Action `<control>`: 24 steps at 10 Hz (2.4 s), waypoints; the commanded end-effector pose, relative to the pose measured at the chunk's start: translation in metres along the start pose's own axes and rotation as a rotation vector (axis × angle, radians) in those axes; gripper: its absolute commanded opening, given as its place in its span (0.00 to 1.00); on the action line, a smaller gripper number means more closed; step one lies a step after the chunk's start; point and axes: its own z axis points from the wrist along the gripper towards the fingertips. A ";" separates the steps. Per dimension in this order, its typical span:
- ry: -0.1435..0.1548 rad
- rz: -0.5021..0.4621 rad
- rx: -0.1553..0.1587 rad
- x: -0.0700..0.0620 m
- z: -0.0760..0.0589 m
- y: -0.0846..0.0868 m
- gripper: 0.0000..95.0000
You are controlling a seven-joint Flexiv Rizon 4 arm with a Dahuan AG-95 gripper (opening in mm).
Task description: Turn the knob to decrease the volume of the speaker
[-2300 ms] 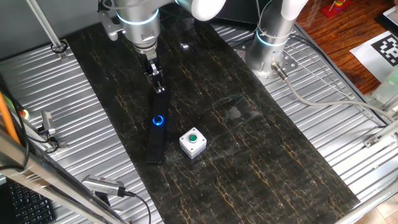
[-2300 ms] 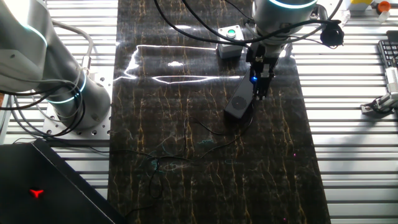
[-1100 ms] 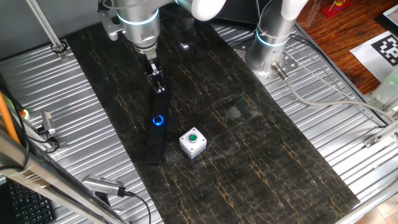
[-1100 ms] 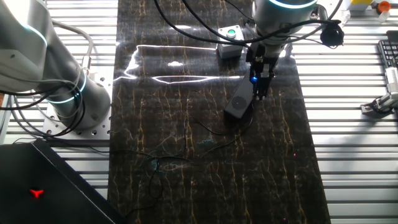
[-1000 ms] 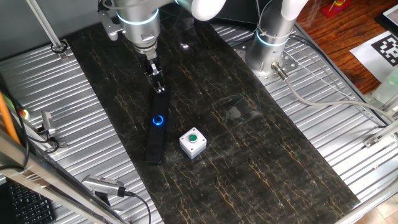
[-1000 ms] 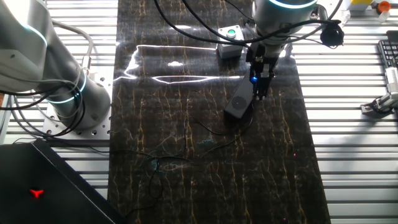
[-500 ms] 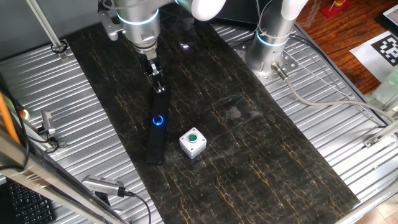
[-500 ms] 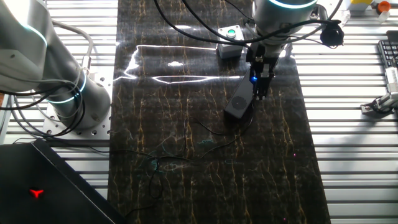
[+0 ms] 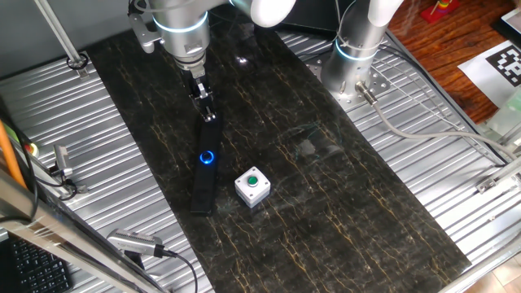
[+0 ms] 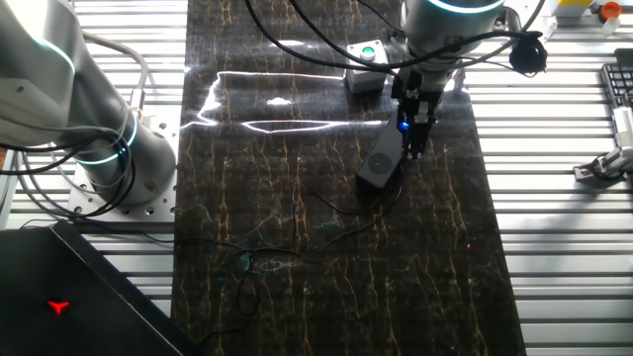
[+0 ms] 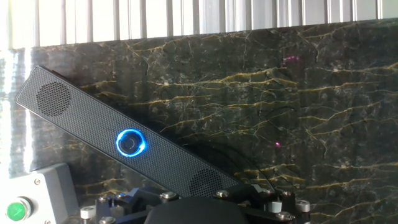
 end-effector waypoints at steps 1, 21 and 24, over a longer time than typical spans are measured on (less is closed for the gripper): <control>-0.009 -0.022 -0.054 0.000 0.000 0.000 0.00; 0.046 -0.109 -0.057 -0.046 0.036 0.058 0.00; 0.060 -0.184 -0.070 -0.055 0.051 0.069 0.00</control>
